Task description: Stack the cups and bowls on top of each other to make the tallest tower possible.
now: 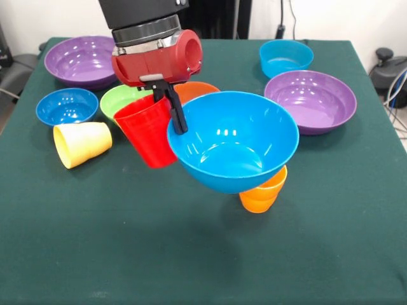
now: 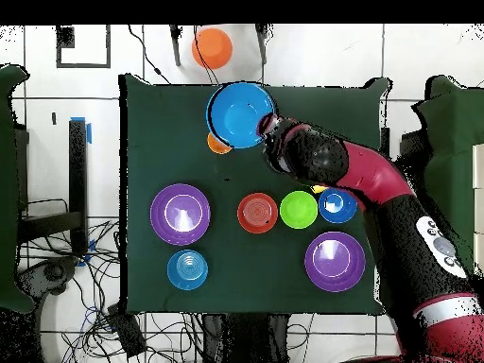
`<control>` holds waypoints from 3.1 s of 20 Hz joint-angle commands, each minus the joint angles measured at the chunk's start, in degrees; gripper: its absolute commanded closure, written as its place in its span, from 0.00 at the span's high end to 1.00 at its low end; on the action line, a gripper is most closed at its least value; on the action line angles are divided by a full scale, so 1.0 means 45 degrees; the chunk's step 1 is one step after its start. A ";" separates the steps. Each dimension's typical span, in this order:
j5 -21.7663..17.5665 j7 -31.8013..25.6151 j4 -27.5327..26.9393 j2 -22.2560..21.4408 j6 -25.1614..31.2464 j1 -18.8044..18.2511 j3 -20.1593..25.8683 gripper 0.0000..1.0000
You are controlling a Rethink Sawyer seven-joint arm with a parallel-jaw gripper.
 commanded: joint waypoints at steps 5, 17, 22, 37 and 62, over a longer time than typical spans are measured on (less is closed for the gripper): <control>-0.2377 0.0005 -0.0046 -0.0494 -0.2350 0.0925 -0.0930 0.00; -0.2714 0.0184 -0.0021 -0.0592 -0.2227 0.0867 -0.0810 0.00; -0.2427 0.0254 0.0193 -0.0515 -0.2094 0.0623 -0.0471 0.00; -0.1401 0.1154 0.1277 -0.0377 -0.2842 -0.0036 0.0986 0.00; -0.0807 0.2003 0.2051 -0.0172 -0.5320 0.0256 0.1501 0.00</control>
